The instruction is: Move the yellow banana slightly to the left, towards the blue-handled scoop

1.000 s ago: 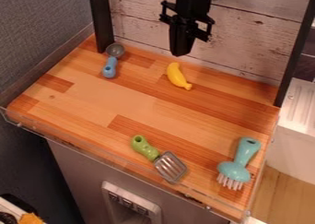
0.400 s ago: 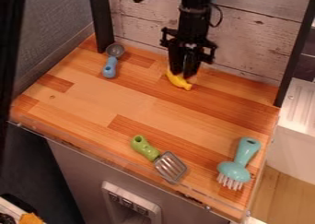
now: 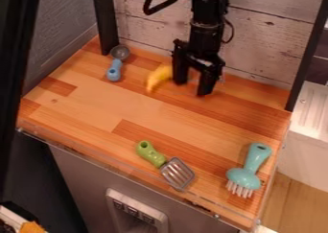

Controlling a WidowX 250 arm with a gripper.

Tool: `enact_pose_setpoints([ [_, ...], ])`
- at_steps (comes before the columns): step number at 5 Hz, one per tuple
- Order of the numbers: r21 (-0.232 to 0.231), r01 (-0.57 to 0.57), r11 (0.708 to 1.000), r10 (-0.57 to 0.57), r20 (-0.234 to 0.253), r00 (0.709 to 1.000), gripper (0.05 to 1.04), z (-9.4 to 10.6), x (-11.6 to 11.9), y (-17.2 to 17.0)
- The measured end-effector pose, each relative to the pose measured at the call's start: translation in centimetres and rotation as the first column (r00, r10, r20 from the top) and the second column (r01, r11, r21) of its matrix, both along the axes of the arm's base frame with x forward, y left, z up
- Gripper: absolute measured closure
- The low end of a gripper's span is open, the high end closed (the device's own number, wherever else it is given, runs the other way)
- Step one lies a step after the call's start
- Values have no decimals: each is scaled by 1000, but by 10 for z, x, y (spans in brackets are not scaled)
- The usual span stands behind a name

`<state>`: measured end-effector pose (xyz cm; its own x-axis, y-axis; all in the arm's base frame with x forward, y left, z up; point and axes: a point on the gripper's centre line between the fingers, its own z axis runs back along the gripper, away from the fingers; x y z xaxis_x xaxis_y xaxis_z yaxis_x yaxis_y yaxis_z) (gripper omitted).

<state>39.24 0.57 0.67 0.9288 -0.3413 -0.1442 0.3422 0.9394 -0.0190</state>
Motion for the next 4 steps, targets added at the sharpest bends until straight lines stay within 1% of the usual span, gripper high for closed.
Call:
enact_pose_setpoints([
  [1, 6, 53, 999, -53, 3, 999, 402, -2, -2, 2],
  [2, 16, 54, 998, -54, 13, 998, 710, -2, -1, 4],
  [3, 28, 7, 1000, -7, 29, 1000, 923, -2, -2, 5],
  [4, 33, -52, 998, 51, 41, 998, 1020, -1, -1, 5],
])
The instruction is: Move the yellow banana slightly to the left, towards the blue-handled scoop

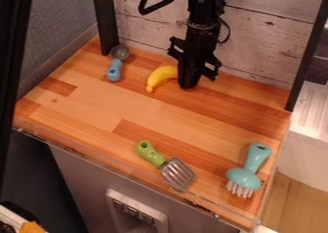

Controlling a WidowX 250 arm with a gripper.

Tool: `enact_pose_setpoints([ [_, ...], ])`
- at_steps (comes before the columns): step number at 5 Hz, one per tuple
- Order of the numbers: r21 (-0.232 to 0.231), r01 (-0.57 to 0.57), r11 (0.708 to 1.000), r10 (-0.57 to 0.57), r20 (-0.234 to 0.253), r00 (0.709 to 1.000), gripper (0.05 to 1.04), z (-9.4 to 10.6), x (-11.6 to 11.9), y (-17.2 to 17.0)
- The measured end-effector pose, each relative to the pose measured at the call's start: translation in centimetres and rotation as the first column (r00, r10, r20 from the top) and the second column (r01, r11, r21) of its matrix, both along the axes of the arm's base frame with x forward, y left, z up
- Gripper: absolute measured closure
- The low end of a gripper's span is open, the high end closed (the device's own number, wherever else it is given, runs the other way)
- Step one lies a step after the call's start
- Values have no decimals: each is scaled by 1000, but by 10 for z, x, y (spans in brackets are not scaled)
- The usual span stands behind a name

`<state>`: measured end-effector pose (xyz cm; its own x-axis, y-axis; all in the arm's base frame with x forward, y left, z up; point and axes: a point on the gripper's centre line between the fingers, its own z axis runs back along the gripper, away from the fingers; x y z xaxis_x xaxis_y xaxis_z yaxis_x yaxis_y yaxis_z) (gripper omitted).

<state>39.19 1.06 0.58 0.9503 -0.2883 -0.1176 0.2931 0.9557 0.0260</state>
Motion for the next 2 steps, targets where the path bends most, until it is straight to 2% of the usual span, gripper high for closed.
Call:
enact_pose_setpoints([
  [2, -9, -77, 997, 77, 6, 997, 1028, 3, 4, 2],
])
